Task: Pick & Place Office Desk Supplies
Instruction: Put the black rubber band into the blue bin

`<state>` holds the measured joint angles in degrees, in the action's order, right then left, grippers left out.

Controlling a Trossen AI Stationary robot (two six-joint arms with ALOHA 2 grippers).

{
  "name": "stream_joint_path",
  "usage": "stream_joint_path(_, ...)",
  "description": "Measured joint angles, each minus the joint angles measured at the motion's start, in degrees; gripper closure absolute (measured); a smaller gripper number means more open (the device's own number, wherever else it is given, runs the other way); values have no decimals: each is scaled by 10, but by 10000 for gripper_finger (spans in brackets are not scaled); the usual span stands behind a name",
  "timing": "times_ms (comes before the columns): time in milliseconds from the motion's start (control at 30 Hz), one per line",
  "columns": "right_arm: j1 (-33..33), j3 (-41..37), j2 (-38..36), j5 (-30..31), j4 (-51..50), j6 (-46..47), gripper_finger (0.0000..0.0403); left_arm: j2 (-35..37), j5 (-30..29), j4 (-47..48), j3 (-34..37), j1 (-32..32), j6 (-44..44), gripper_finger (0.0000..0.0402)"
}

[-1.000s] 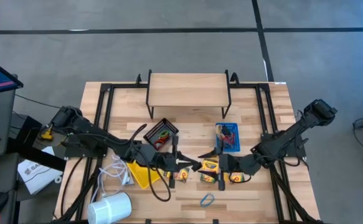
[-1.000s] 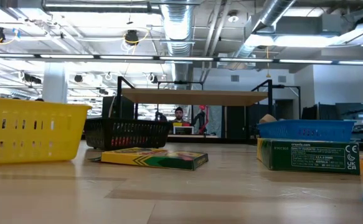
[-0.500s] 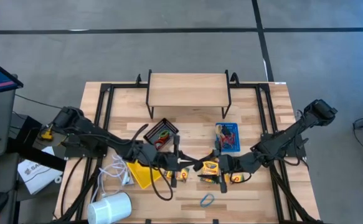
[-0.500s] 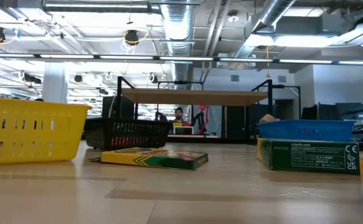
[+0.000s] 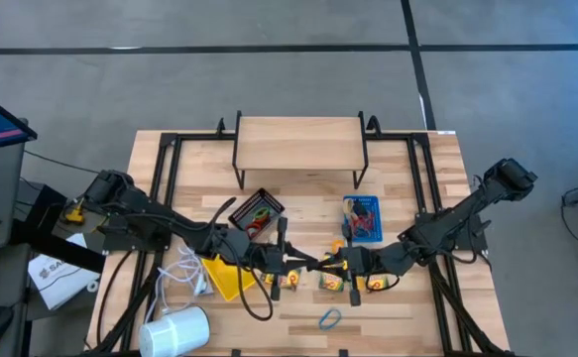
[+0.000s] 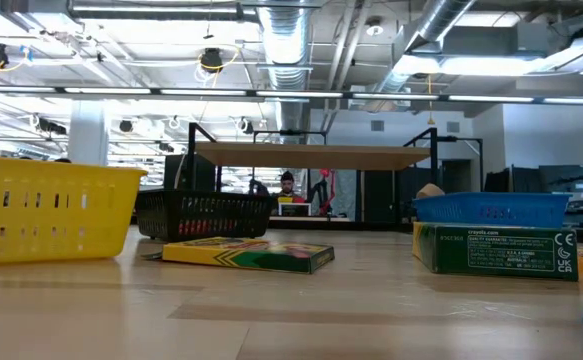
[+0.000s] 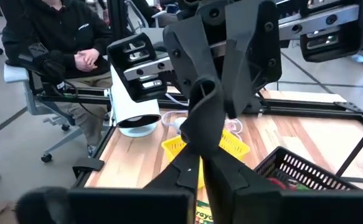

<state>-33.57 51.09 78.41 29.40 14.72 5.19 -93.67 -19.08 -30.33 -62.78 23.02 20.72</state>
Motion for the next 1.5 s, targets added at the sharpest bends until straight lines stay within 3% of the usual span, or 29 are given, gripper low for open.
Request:
stream_joint_path(133, 0, 0, 0, 0, -17, 6, 398, 0, 6, 26, 0, 0, 4, 372)
stream_joint_path(300, 4, 0, 0, 4, -65, 32, 400, 1, 4, 74, 0, 0, 4, 296)
stream_joint_path(467, 4, 0, 0, 7, -126, 74, 401, 15, -65, 144, 0, 4, -4, 223)
stream_joint_path(633, -1, 0, 0, 14, -212, 137, 402, 35, -140, 213, 0, 10, -25, 191)
stream_joint_path(833, 28, 0, 0, 87, -462, 296, 402, 77, -156, 341, 0, 10, -175, 195)
stream_joint_path(1033, 115, -1, 0, 111, -668, 393, 403, 85, -149, 364, 0, 29, -241, 220)
stream_joint_path(1200, 173, -38, 0, 36, -670, 381, 403, 82, -147, 365, 0, 48, -246, 243)
stream_joint_path(1367, 190, -77, 0, -45, -640, 360, 400, 82, -147, 366, 0, 63, -246, 260)
stream_joint_path(1500, 192, -75, 0, -70, -636, 338, 361, 67, -127, 361, 0, 65, -264, 267)
